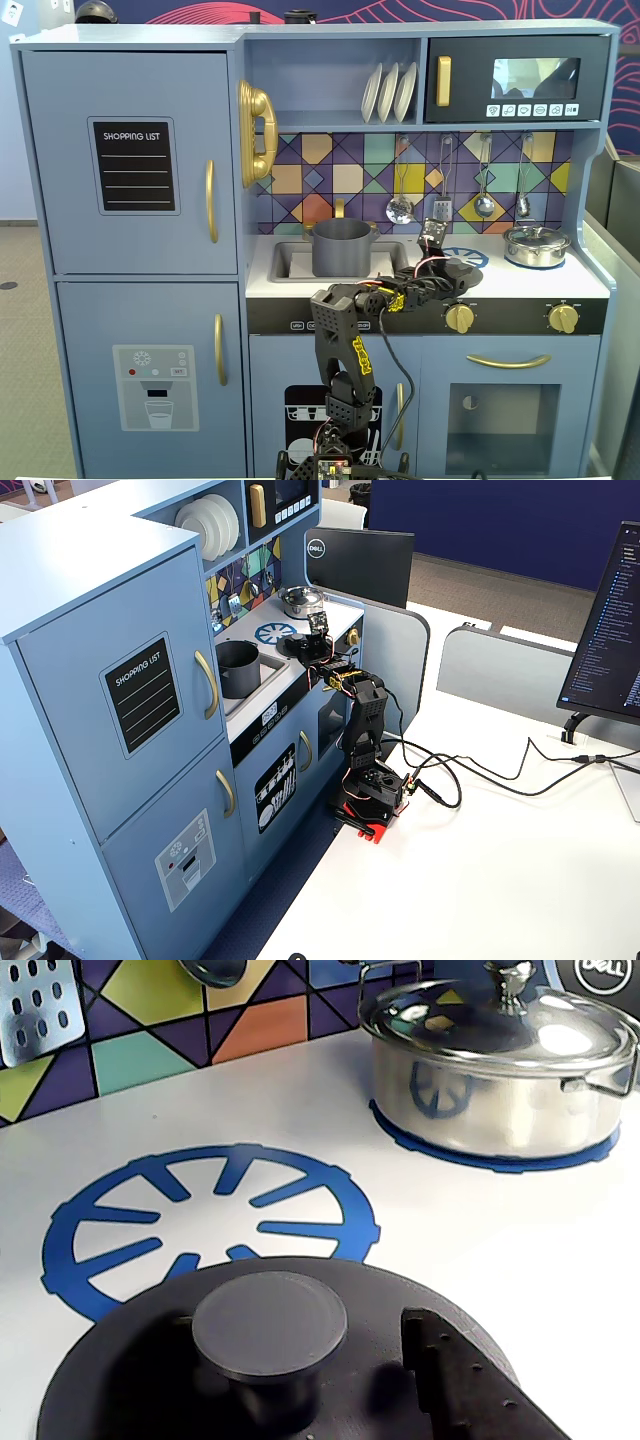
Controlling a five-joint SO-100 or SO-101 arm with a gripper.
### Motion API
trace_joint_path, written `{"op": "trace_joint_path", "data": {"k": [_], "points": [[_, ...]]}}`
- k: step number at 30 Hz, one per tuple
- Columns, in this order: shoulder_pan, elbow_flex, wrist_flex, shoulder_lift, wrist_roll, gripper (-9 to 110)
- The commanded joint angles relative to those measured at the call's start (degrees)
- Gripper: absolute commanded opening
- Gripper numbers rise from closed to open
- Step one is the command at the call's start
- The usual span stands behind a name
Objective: Pick up the lid from the counter and put it on the gray recipient
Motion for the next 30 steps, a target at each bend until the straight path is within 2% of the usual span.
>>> {"op": "trace_joint_path", "data": {"k": [1, 13, 22, 30], "points": [[-1.41, -3.08, -2.46, -0.62, 0.44, 1], [-4.57, -7.56, -4.31, 1.41, -0.35, 0], [-7.29, -18.98, 5.1, 7.21, -1.58, 0], [-15.38, -24.26, 16.35, 14.24, -0.62, 0]]}}
